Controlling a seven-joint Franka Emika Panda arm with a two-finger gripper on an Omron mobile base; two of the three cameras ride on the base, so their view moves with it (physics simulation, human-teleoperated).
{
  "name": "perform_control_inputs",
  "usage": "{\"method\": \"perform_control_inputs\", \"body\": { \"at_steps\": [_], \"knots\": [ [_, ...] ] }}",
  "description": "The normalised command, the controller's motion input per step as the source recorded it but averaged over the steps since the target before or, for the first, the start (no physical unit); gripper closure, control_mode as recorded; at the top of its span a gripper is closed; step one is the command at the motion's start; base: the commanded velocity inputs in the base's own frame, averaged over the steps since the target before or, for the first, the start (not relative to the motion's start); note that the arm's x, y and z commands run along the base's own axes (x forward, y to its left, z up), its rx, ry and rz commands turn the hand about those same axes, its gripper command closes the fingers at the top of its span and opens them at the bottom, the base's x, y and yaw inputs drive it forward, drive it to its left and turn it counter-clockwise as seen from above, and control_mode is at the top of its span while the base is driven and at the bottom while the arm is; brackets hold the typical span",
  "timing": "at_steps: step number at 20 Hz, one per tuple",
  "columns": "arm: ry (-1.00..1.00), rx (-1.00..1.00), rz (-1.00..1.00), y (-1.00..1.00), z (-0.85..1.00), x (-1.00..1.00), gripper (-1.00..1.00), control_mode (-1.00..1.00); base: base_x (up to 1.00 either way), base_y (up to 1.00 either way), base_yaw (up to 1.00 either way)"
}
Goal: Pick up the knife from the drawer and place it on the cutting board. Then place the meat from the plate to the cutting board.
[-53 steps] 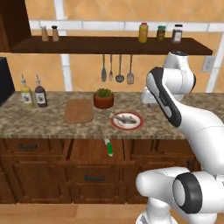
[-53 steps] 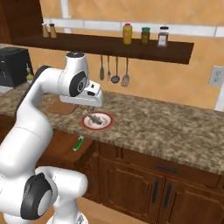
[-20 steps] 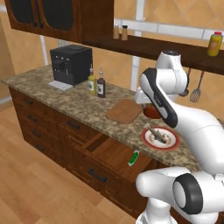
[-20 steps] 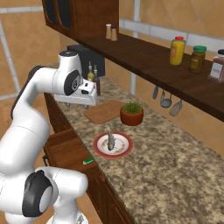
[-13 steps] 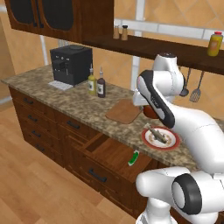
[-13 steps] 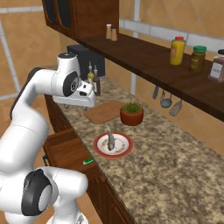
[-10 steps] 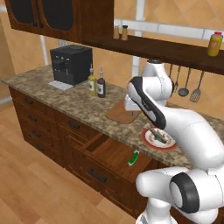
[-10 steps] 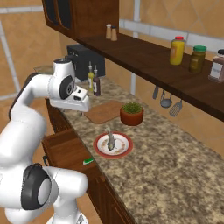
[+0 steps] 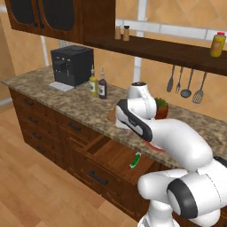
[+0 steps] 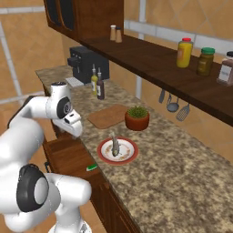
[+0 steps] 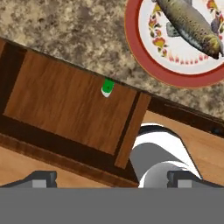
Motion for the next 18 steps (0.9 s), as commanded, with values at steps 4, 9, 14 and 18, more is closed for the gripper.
{"method": "perform_control_inputs", "body": {
  "at_steps": [4,9,14,18],
  "knots": [
    [0.08,0.00,-0.29,0.16,-0.60,-0.06,-1.00,-1.00,0.00,0.00,0.00],
    [0.02,0.02,-0.19,0.07,-0.43,-0.08,-1.00,-1.00,0.00,0.00,0.00],
    [0.05,0.00,-0.07,0.50,-0.64,0.00,-1.00,-1.00,0.00,0.00,0.00],
    [0.03,0.00,0.00,0.29,-0.61,0.00,-1.00,-1.00,0.00,0.00,0.00]
  ]
}}
